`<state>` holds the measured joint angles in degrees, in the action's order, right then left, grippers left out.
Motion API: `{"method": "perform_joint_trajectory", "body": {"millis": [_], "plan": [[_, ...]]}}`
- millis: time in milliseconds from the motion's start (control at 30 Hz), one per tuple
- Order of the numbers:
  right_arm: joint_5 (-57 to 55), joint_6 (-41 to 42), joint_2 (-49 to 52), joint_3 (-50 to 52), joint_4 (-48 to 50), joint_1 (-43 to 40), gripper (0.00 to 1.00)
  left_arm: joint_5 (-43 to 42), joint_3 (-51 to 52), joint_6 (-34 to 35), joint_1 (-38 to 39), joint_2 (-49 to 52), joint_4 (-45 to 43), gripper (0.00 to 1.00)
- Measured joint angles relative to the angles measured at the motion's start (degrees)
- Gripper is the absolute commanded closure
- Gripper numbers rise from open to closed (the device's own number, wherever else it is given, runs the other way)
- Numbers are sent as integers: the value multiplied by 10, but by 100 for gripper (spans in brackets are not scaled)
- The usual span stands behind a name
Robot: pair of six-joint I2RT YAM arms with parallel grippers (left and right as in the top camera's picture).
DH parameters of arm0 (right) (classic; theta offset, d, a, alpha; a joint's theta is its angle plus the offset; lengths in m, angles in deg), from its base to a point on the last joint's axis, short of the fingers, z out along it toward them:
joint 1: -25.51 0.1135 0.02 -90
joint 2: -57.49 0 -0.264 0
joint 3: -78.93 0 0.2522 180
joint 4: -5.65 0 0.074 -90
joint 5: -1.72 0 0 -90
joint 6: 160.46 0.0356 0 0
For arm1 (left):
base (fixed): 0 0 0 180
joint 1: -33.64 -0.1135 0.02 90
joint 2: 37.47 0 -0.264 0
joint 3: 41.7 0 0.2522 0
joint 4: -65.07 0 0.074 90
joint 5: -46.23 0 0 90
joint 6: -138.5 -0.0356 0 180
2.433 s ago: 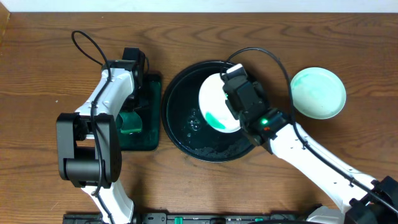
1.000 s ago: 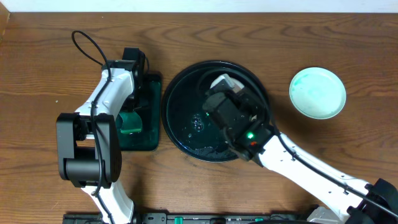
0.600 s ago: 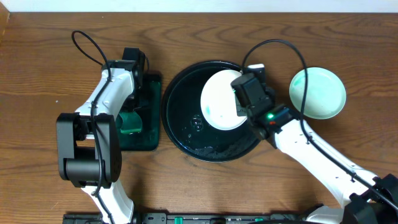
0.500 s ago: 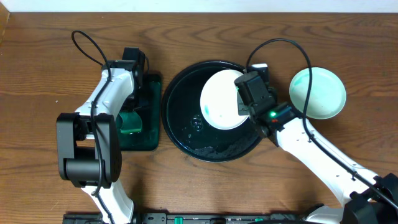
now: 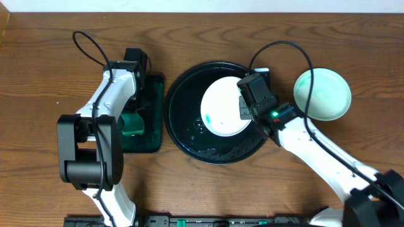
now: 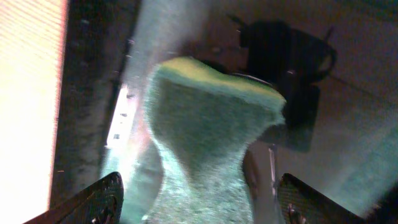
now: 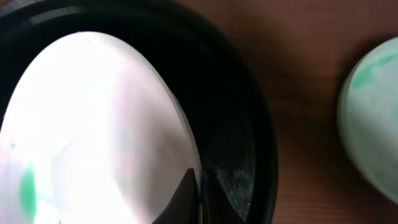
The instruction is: Clean dirty plates on tray and stack at the side
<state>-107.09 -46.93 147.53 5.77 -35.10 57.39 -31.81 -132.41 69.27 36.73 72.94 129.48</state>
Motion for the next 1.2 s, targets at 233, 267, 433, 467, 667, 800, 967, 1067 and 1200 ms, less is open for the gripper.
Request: {"method": "perform_joint_trajectory", "body": {"millis": [233, 267, 433, 467, 667, 800, 967, 1067, 1200], "plan": [[14, 2, 75, 0, 6, -14, 99, -55, 0, 2, 0, 0, -2, 28], [15, 2, 76, 0, 6, -14, 99, -59, 0, 3, 0, 0, -1, 34], [22, 2, 76, 0, 10, -14, 99, -59, 0, 3, 0, 0, 6, 48], [25, 2, 76, 0, 10, -14, 99, -56, 0, 2, 0, 0, 7, 51], [40, 3, 76, 0, 8, -14, 99, -35, 0, 2, -1, 0, 4, 53], [45, 4, 76, 0, 1, -14, 99, -27, 0, 3, -9, 1, -9, 60], [47, 4, 76, 0, -3, -14, 99, -25, 0, 3, -24, 21, -17, 62], [49, 4, 76, 0, -5, -14, 99, -25, 0, 3, -27, 44, -23, 56], [53, 4, 76, 0, -16, -14, 99, -22, 0, 3, -26, 55, -23, 74]]}}
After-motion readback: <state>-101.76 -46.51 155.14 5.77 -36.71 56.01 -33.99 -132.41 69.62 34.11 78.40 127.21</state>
